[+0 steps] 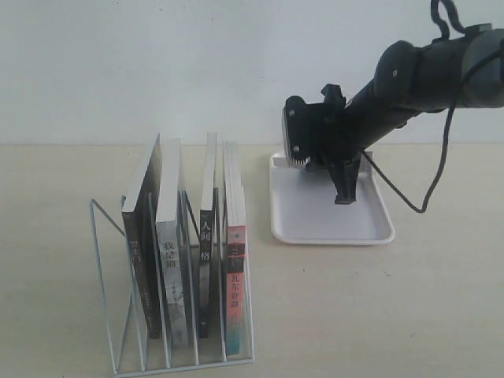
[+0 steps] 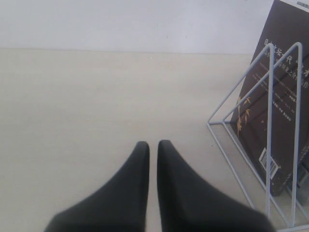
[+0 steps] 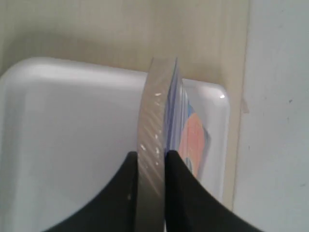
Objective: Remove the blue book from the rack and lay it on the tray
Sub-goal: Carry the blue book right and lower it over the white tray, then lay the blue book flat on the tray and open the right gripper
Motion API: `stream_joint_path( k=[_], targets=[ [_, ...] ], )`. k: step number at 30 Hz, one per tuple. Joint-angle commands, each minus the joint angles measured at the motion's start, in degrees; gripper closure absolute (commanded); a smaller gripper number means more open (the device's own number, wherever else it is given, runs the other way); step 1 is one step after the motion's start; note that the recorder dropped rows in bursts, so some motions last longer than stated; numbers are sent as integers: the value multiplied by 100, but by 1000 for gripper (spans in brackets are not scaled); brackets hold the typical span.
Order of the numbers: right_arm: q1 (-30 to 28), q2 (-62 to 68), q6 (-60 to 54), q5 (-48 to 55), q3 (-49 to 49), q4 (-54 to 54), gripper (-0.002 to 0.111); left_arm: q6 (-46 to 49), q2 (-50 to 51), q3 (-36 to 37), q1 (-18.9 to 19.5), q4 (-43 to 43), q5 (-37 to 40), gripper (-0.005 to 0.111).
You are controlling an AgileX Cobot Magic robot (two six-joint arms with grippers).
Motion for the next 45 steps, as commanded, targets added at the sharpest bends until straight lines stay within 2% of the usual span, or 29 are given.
stream_joint_path(
  k=[1,4,15,24,26,30,32,45],
  targets=[
    [-28,282,35,-219,42,-242,109,-49,-20,20,23,17,-24,101],
    [-28,293,-355,-309,42,-95,109,-49,-20,20,23,17,-24,101],
    [-16,293,-1925,-30,42,1638,109,-49,-20,20,23,17,-24,101],
    [-28,293,-1717,-112,42,1734,107,-49,-20,20,23,17,-24,101],
    [-28,293,-1641,-139,42,1778,99,-49,-20,20,23,17,-24,101],
    [-28,293,-1336,-246,42,1778,71,-49,-20,20,23,17,-24,101],
    [-28,293,-1336,-246,42,1778,64,-49,-20,20,23,17,-24,101],
    [-28,179,-770,-228,42,1706,64,-49,-20,20,23,17,-24,101]
  ],
)
